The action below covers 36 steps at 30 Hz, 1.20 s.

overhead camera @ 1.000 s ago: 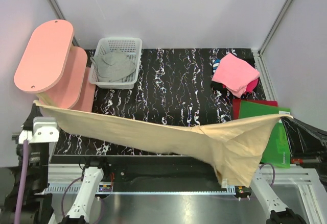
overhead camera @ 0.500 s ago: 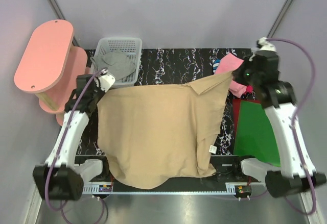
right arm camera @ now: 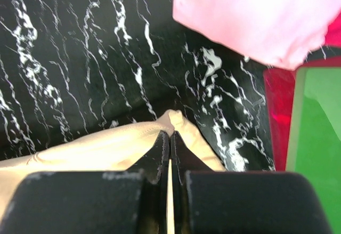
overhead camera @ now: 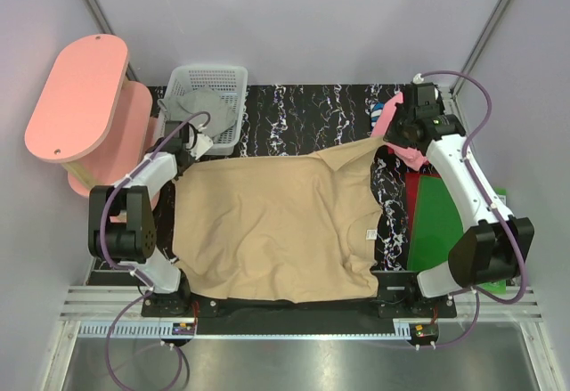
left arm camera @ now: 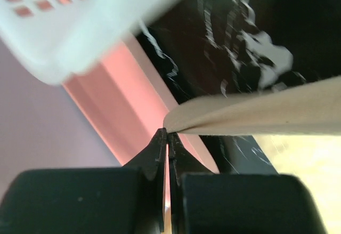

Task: Fold and stack the t-shirts
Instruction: Flatten out the tshirt, then fold the flattened tshirt in 1/3 of the way

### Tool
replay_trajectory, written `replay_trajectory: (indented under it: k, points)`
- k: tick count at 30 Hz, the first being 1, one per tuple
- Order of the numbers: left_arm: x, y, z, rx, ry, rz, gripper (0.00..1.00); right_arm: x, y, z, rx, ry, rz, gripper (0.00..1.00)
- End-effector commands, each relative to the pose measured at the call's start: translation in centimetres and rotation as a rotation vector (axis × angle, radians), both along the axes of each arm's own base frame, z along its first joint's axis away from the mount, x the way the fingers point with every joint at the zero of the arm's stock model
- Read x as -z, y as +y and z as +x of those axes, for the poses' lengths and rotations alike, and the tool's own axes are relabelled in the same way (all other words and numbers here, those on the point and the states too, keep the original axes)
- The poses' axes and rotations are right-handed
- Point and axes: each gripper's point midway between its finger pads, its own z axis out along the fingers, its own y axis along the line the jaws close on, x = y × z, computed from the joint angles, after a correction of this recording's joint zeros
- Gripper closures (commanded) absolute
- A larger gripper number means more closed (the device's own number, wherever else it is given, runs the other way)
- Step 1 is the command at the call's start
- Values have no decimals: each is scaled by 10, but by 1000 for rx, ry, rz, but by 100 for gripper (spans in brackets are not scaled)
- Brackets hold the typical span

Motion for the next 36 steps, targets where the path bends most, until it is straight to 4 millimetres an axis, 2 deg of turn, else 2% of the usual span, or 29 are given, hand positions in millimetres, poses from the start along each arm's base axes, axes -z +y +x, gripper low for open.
replay_trajectory:
  k: [1,3,10,12,13,15,16,19,21,25,31,33,36]
  points:
    - [-30,17,32,-53,-117,85,100,-21,-3,25,36,-87,4,100]
    - [-29,17,35,-54,-117,86,100,-10,-1,27,37,-58,11,100]
    - [-44,20,50,-87,-171,89,100,29,10,31,17,77,40,100]
    - [-39,18,47,-87,-156,84,100,36,12,29,17,106,47,100]
    - [-35,19,42,-87,-142,90,100,38,11,27,25,110,47,100]
    - [-40,23,47,-82,-186,125,100,38,5,23,42,108,23,100]
    - [-40,29,43,-88,-195,158,100,38,2,23,47,106,10,100]
    - [-58,33,55,-82,-252,196,100,37,-1,26,52,114,-6,100]
    - [-61,31,58,-91,-242,183,100,39,0,30,52,125,-3,100]
    - [-55,31,56,-85,-218,184,100,52,-2,31,62,154,-15,100]
    - [-49,35,61,-93,-199,215,100,69,-17,38,105,201,-44,100]
    - [-46,36,60,-106,-188,212,100,72,-24,40,130,208,-46,100]
    - [-45,33,55,-92,-180,203,100,70,-41,34,173,213,-58,100]
